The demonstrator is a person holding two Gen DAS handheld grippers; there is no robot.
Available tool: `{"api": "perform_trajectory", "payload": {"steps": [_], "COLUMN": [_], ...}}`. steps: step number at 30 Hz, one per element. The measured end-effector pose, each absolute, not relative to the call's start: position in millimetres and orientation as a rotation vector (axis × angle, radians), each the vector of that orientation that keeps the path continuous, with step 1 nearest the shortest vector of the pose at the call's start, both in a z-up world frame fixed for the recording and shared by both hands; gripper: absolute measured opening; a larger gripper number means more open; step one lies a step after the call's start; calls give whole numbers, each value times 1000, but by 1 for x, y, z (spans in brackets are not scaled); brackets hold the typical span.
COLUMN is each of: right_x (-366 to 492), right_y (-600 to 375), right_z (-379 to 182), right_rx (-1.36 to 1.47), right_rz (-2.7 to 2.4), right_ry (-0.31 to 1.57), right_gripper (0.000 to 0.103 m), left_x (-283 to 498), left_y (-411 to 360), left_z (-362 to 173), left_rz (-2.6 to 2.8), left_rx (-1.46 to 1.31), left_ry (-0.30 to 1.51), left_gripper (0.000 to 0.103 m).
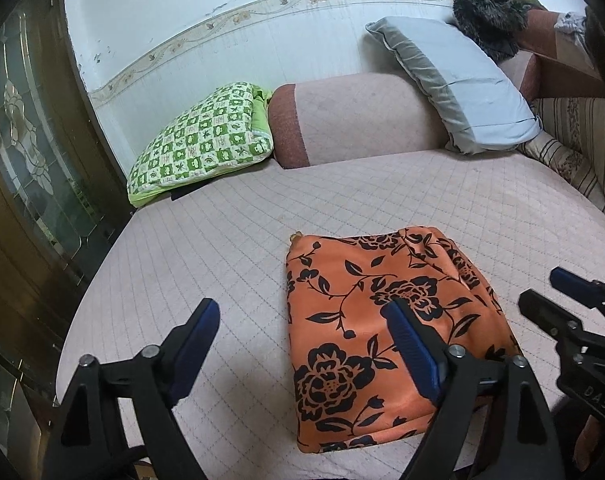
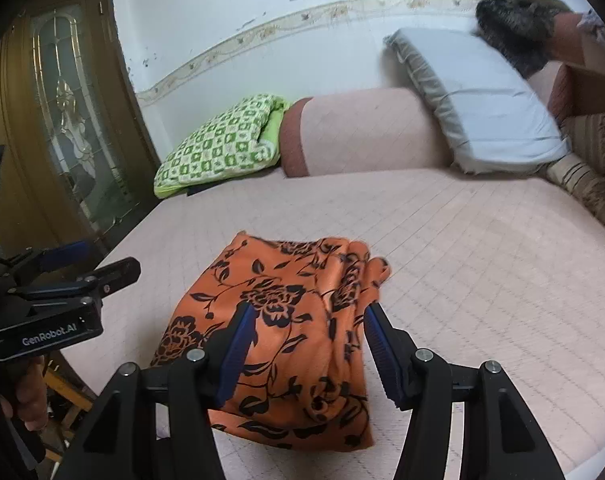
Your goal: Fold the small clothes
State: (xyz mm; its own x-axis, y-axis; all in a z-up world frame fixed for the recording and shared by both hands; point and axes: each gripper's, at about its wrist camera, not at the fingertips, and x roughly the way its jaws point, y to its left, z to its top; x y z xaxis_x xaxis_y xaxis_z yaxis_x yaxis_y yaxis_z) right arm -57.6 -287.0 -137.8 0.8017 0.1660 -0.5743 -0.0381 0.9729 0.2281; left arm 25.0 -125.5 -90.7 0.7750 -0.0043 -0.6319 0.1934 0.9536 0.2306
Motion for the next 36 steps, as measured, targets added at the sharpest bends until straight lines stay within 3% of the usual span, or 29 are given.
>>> {"api": "perform_trajectory", "payload": {"steps": [12, 16, 36], "right_x": [-80, -85, -102], "right_y": [-276, -266, -239], "right_z": [-86, -74, -44], "right_rx": [145, 122, 102], "right_rz": [57, 56, 44], "right_ry": [571, 563, 551], "right_gripper": [59, 59, 60], "left_x": [17, 13, -19], "left_y": [-123, -119, -82], "left_z": [-79, -72, -23], "left_rz": [-83, -28, -55], "left_rx": [289, 313, 189], "left_ry": [704, 703, 616], "left_gripper": [89, 94, 94]}}
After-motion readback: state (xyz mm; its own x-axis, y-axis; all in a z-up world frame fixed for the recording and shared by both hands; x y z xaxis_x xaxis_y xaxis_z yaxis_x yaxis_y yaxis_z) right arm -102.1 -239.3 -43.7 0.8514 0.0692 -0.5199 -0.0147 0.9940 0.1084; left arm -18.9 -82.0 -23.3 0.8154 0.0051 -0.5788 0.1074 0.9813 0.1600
